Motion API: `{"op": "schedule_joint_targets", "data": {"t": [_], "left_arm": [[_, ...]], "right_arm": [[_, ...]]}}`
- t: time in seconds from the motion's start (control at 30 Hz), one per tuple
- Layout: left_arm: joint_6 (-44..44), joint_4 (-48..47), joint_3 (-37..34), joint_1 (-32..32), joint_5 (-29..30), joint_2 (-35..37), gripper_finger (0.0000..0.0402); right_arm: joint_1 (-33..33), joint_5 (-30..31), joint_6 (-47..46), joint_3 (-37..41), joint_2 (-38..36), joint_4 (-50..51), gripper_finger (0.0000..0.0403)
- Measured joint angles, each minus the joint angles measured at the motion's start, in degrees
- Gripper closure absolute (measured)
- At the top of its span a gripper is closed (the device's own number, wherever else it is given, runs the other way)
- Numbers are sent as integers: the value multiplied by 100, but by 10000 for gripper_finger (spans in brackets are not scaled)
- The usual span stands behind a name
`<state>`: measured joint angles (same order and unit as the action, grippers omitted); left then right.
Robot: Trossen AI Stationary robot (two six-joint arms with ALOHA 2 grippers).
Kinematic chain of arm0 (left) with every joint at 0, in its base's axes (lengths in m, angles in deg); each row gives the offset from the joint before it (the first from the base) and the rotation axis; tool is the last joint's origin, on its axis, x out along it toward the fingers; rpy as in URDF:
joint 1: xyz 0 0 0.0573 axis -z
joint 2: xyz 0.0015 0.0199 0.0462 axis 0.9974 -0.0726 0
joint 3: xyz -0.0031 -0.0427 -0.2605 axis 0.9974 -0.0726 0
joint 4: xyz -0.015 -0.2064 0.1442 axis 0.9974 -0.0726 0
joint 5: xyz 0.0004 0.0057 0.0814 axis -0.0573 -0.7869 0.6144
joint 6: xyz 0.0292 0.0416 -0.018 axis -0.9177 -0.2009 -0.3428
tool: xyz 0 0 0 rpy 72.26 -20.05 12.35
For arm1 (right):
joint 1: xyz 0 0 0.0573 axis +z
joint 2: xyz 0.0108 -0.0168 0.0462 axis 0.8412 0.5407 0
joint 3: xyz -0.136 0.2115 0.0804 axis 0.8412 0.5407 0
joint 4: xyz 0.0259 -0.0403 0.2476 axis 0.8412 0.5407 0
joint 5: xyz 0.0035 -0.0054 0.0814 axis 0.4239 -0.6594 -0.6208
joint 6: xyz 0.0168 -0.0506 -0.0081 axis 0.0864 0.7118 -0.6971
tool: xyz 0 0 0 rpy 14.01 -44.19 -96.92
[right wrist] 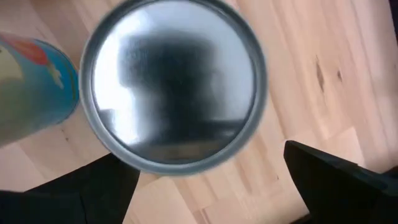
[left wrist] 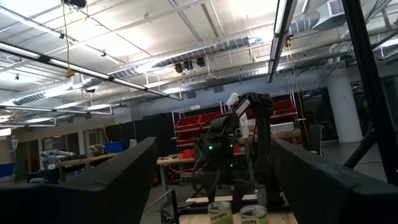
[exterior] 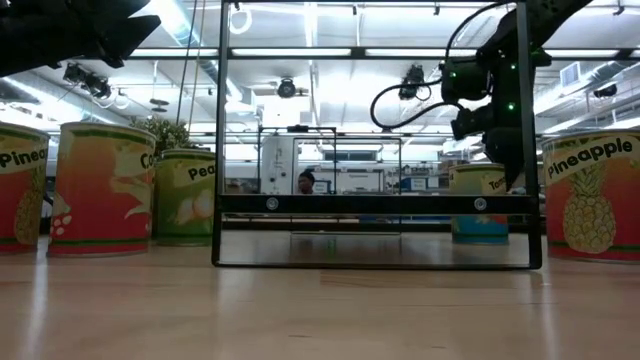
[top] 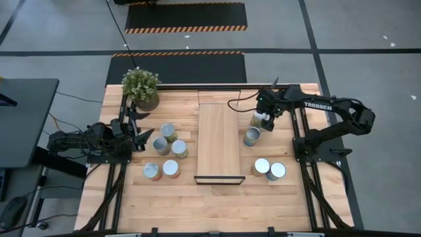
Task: Pick and place cans onto a shelf
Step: Put the right canned oranges on the shelf
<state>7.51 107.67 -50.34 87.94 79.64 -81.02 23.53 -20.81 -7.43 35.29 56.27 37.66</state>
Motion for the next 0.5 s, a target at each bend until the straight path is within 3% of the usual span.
{"op": "schedule_joint_targets", "data": {"t": [0.5], "left_arm": [[0, 0, 0, -2, 0, -2, 86]], "right_arm": [[124, 14, 430, -310, 0, -51, 3]]}}
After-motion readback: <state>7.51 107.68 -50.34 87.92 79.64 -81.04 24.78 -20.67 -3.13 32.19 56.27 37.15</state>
